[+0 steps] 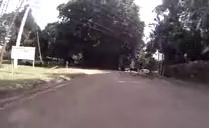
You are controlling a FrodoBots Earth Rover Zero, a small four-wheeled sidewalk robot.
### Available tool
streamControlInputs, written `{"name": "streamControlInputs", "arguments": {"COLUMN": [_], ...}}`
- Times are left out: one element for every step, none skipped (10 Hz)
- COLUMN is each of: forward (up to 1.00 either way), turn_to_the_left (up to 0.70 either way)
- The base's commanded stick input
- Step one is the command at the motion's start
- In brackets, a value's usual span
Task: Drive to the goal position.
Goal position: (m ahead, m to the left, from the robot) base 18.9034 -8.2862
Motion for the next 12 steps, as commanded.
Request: {"name": "streamControlInputs", "arguments": {"forward": [0.7, 0.7, 0.7, 0.7, 0.7, 0.7, 0.7, 0.7, 0.7, 0.7, 0.7, 0.7], "turn_to_the_left": [0.0, 0.0, 0.0, 0.0, 0.0, 0.0, 0.0, 0.0, 0.0, 0.0, 0.0, 0.0]}}
